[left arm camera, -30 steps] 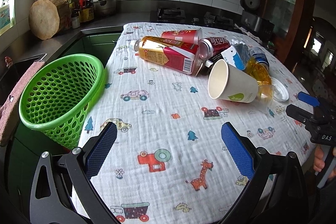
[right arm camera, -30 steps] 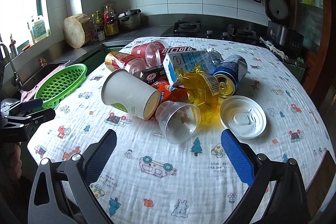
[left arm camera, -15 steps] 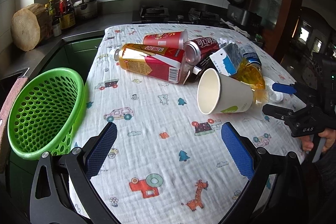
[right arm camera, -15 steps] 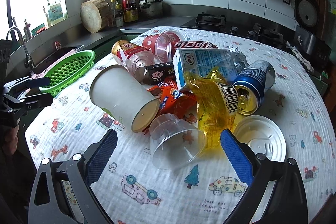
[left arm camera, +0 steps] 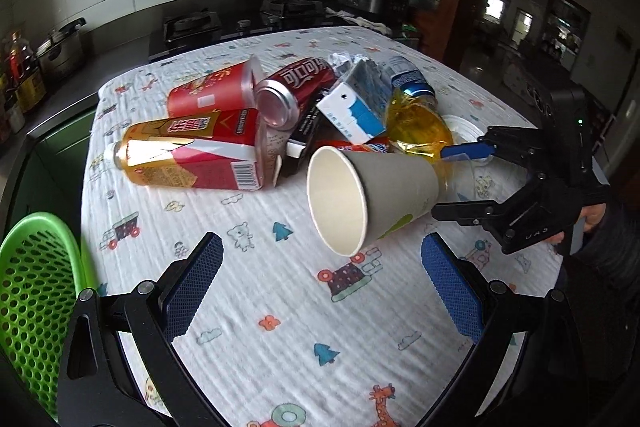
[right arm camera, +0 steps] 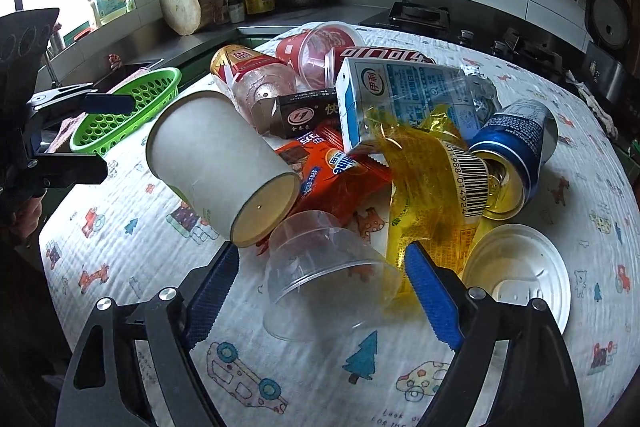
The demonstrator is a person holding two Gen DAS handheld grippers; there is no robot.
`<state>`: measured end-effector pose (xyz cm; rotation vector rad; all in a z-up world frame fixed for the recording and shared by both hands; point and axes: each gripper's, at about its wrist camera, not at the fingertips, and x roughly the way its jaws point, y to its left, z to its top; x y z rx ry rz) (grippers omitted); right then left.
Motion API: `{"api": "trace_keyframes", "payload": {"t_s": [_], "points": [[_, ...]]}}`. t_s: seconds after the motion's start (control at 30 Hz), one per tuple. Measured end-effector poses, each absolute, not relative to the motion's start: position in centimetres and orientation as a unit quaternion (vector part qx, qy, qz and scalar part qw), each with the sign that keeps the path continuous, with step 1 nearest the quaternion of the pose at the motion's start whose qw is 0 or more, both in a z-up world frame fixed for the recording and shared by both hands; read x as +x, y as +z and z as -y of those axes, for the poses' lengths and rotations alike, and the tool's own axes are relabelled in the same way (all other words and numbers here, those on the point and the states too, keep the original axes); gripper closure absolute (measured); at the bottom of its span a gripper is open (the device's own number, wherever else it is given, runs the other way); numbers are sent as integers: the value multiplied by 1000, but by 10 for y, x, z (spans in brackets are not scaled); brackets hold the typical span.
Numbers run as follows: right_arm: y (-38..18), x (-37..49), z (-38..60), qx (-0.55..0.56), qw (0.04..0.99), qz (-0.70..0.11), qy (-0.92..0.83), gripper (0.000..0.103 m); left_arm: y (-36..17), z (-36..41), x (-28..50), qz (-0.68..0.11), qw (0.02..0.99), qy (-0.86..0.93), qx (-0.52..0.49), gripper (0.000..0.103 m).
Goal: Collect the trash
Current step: 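Grasp the white paper cup with the left tool while the right tool grasps the clear plastic cup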
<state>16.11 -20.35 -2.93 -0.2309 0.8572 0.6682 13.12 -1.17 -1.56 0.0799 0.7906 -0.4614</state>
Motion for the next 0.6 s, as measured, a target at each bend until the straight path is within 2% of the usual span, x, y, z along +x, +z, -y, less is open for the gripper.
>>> {"api": "trace_keyframes", "payload": {"t_s": [0.3, 0.33, 0.6], "points": [[-33, 158, 199, -119, 844, -410, 325, 32, -28, 35, 152, -385, 883, -263, 61, 5], [-33, 156, 199, -121, 842, -412, 327, 36, -29, 36, 153, -386, 881, -266, 59, 5], [-31, 139, 200, -129, 833, -414, 343, 39, -32, 37, 158, -380, 876, -290, 64, 5]]}}
